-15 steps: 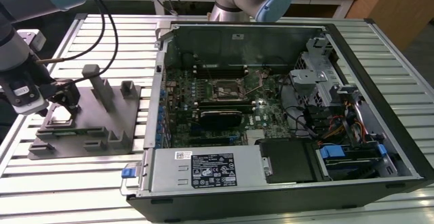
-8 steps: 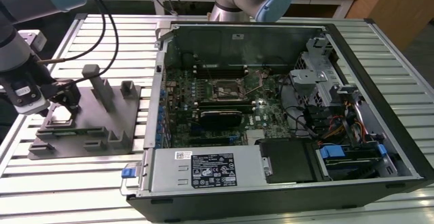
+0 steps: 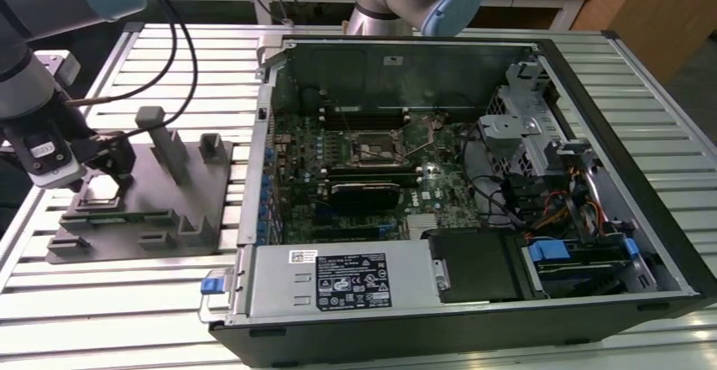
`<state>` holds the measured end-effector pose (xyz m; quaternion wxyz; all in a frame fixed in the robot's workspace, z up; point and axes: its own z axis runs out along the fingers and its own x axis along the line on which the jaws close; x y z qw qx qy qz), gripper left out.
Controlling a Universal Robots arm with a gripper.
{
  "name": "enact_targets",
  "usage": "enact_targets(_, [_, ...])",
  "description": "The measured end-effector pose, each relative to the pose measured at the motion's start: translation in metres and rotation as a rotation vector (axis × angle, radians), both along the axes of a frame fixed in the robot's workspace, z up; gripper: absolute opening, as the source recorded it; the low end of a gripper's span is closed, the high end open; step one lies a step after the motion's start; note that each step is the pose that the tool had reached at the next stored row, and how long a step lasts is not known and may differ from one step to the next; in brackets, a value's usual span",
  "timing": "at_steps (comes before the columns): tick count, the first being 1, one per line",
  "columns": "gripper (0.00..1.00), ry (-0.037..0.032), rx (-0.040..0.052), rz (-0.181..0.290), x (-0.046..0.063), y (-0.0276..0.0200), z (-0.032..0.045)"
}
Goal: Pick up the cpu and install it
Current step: 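Pick up the cpu and move it towards the insertion slot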
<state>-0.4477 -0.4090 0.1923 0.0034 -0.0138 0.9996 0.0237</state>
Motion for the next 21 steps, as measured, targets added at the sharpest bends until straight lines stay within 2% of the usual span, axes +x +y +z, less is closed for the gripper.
enact_targets(6, [0.71,0.0002,-0.0001,0.0,-0.002,0.0007,-0.0047])
enact_targets(17, [0.71,0.0004,-0.0002,-0.005,-0.0044,0.0006,-0.0085])
enact_targets(19, [0.69,0.0004,-0.0002,-0.007,-0.0044,0.0007,-0.0087])
enact_targets(20, [0.62,0.0004,-0.0002,-0.008,-0.0044,0.0007,-0.0087])
enact_targets(21, [0.62,0.0004,-0.0002,-0.009,-0.0044,0.0007,-0.0087])
